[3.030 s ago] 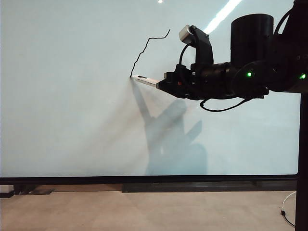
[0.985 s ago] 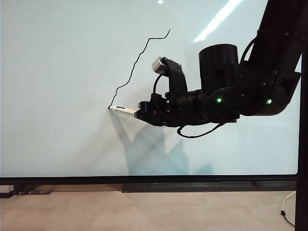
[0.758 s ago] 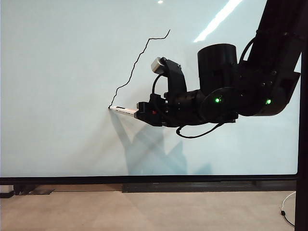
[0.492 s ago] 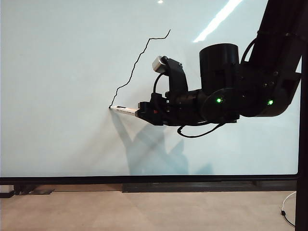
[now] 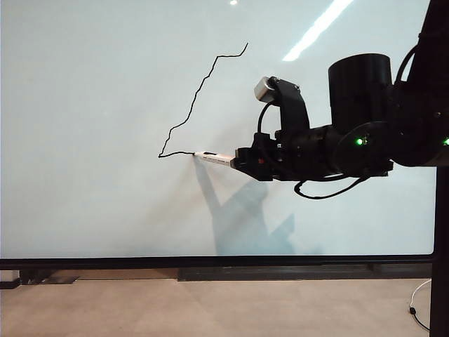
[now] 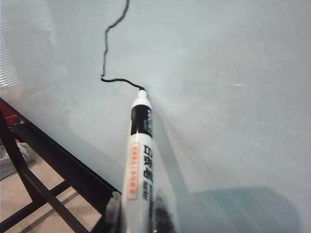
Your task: Pick up the pen on the shelf to the right of the whiteboard and draw a triangle.
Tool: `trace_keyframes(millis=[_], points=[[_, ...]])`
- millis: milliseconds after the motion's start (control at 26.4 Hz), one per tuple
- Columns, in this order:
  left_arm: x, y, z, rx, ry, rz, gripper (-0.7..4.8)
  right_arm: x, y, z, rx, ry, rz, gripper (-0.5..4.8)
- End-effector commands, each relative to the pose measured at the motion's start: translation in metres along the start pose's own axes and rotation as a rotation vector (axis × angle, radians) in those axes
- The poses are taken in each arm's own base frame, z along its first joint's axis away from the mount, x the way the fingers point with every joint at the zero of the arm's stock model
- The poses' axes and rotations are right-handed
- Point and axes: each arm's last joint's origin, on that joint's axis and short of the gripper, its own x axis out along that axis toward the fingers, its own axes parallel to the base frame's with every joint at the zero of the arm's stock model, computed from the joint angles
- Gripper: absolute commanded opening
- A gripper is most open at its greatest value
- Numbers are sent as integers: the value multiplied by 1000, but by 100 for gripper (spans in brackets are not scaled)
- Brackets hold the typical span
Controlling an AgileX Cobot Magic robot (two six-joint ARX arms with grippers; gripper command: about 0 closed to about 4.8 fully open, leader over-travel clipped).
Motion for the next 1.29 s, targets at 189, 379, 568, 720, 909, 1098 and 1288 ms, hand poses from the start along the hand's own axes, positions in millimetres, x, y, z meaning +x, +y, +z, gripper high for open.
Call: trace_keyframes(millis=[189,379,568,720,909,1098,1288], points=[[0,0,0,0,6,-1,-5,-14,-10,4,-7,-40,-125,-5],[0,0,0,0,6,-2,-5,-28,-16,4,-5,-32,-166,-5],[0,0,0,0,6,-1,-5,-44,-24,4,-10,-39,-207,-5],[0,0,0,0,6,-2,-5,-54,-31,1,-4,-37,-231,-5],[0,0,0,0,6,-1,-5,-62,-40,-2,-1,-32,-248,-5],[0,0,0,0,6,-2,-5,-76,-47,-5,-3,-53,-272,-5],[0,0,0,0,6,-1,-5,-98,-61,-1,0,-75,-322,-5]])
